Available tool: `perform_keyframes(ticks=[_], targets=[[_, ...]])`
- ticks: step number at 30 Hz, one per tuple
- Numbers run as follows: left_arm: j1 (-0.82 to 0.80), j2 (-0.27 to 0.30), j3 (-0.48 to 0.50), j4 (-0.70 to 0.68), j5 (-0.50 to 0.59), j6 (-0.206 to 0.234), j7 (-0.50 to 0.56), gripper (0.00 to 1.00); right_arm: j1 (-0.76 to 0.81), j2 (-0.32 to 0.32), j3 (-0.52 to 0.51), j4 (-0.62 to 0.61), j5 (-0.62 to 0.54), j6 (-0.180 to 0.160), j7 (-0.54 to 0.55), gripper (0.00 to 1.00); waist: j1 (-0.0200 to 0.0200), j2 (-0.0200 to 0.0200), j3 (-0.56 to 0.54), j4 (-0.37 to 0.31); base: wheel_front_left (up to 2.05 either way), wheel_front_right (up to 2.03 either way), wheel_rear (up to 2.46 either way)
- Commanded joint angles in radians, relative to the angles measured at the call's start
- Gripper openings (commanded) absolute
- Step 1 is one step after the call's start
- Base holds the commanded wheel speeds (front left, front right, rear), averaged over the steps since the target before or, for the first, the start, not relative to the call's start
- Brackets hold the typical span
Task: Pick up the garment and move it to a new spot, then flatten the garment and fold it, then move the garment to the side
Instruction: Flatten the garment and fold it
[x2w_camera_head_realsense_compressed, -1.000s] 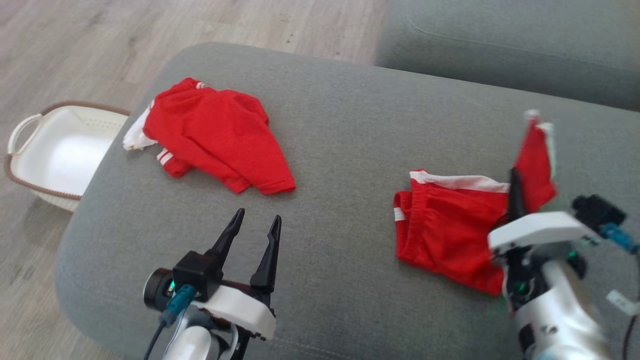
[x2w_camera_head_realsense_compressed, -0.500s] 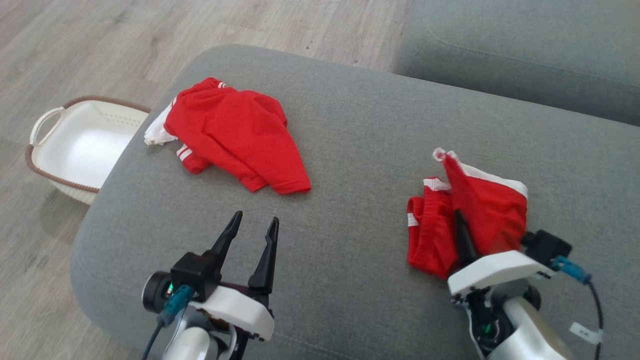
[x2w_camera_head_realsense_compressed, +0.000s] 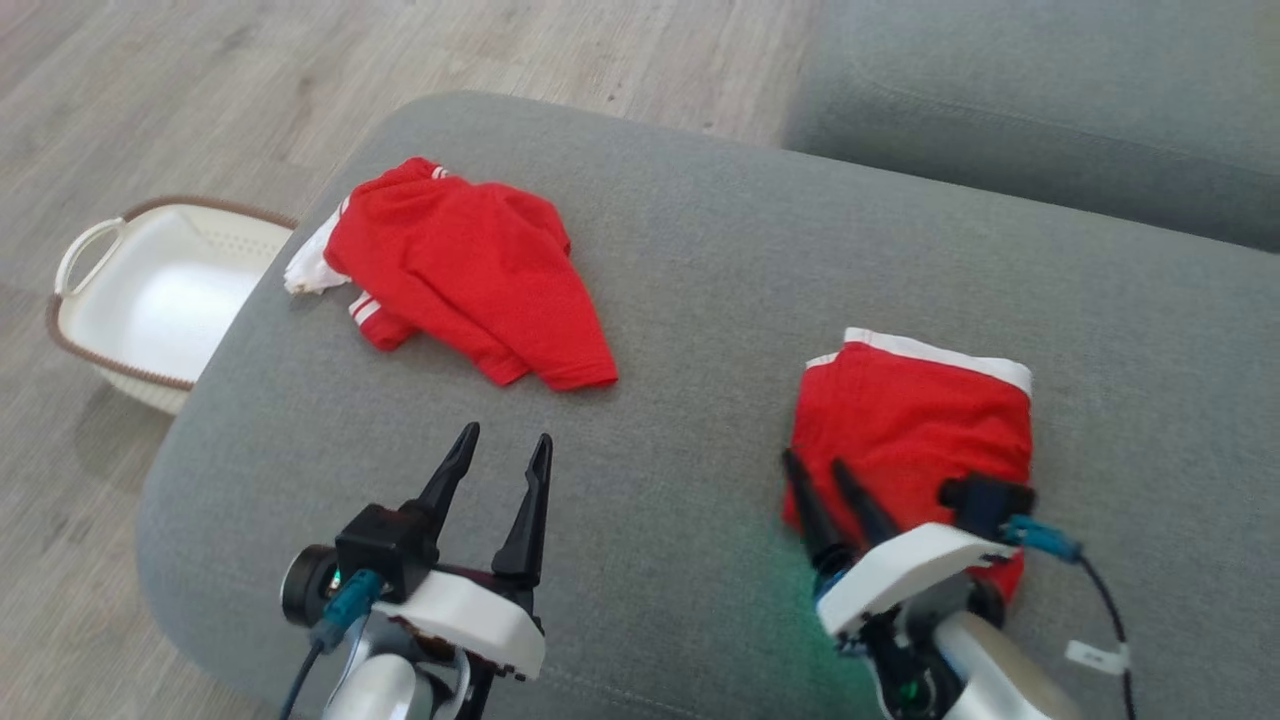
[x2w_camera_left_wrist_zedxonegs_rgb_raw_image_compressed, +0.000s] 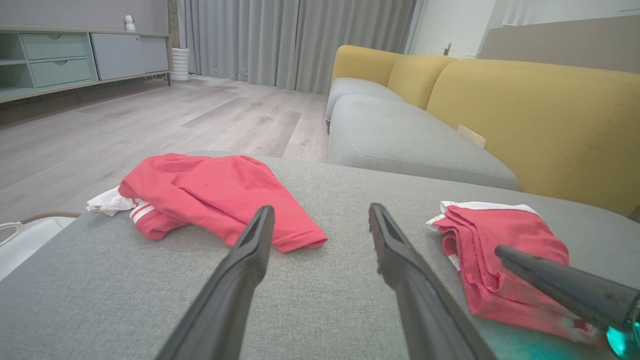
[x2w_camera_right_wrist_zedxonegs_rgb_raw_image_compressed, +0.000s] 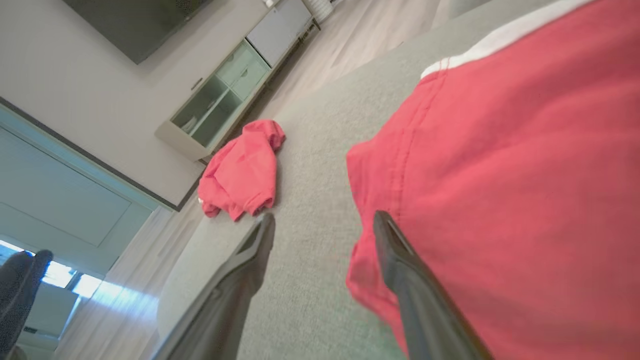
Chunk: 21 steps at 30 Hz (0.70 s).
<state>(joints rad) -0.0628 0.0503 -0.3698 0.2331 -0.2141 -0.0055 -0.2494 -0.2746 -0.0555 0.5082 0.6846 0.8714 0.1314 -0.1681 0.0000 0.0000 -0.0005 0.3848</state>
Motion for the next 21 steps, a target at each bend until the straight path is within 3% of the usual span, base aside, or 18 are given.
perform_keyframes(ticks=[1,4,10,15,21], targets=[[-0.027,0.000,0.039,-0.028,-0.006,0.006,-0.012,1.00,-0.029,0.005,0.043,-0.035,0.006,-0.001,0.019,1.00,0.0000,0.0000,-0.009,-0.014,0.00,0.00,0.00],[-0.029,0.000,0.039,-0.029,-0.008,0.004,-0.012,1.00,-0.044,-0.002,0.083,-0.062,-0.023,-0.001,0.024,1.00,0.0000,0.0000,-0.015,-0.040,0.00,0.00,0.00],[-0.044,0.000,0.033,-0.034,-0.005,0.000,-0.012,1.00,-0.076,-0.071,0.052,-0.117,-0.119,-0.001,-0.035,1.00,0.0000,0.0000,-0.023,-0.099,0.00,0.00,0.00],[-0.052,0.000,0.047,-0.046,-0.003,0.012,-0.012,1.00,-0.062,-0.128,-0.056,-0.169,-0.337,-0.001,-0.081,1.00,0.0000,0.0000,-0.029,-0.159,0.00,0.00,0.00],[-0.043,0.000,0.062,-0.082,0.002,0.026,-0.012,1.00,0.034,-0.092,-0.254,-0.299,-0.531,-0.001,-0.092,1.00,0.0000,0.0000,-0.029,-0.212,0.00,0.00,0.00]])
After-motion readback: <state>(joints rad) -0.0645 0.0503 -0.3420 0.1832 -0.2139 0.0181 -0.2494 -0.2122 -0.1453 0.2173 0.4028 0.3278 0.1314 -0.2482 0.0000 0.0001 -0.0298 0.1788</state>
